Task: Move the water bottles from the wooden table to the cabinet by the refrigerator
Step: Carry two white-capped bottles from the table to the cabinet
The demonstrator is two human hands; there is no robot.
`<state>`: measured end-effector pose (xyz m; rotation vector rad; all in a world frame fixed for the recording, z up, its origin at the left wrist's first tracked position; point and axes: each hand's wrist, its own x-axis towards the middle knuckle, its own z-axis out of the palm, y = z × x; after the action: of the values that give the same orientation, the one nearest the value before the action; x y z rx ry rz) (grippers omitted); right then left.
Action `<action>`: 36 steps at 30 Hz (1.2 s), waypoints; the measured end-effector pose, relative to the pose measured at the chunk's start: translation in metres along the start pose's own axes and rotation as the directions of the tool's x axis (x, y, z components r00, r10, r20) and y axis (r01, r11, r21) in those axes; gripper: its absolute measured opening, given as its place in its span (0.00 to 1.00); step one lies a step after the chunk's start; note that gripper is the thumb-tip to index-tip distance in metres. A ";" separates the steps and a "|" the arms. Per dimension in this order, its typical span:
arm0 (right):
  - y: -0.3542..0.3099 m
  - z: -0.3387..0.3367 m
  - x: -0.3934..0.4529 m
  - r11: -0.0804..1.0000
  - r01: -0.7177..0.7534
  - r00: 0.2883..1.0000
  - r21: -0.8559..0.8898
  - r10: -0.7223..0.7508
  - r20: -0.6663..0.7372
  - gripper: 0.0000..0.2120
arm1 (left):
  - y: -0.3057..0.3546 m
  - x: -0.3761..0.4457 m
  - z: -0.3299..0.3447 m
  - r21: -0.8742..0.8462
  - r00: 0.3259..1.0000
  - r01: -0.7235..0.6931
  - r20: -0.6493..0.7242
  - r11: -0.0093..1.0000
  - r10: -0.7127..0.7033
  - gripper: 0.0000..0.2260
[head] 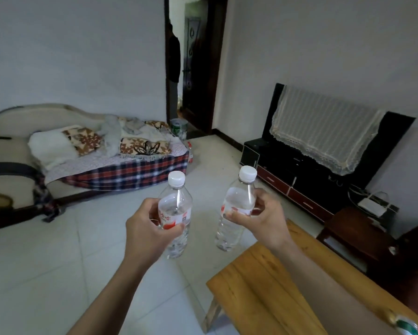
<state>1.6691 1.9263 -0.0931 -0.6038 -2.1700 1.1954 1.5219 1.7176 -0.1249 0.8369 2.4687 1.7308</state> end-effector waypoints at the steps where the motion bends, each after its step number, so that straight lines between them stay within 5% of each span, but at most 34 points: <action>1: -0.006 0.015 0.002 1.000 0.005 1.000 0.008 -0.005 0.020 0.25 | -0.007 0.000 -0.013 0.012 1.000 0.006 -0.013 1.000 -0.006 0.23; 14: -0.036 0.174 0.098 0.977 0.160 0.931 0.140 -0.196 0.308 0.24 | -0.080 0.035 -0.123 0.126 0.933 0.191 -0.333 0.973 -0.139 0.24; 25: -0.033 0.255 0.187 0.914 0.227 0.742 0.335 -0.385 0.548 0.27 | -0.078 0.063 -0.138 0.174 0.742 0.353 -0.650 0.919 -0.162 0.24; 36: -0.093 0.367 0.214 0.870 0.276 0.590 0.409 -0.489 0.643 0.27 | -0.116 0.085 -0.222 0.154 0.627 0.402 -0.764 0.903 -0.149 0.24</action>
<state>1.2547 1.7957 -0.1114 0.5878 -2.4876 1.6073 1.3330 1.5328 -0.1167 -0.4079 3.1822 1.8138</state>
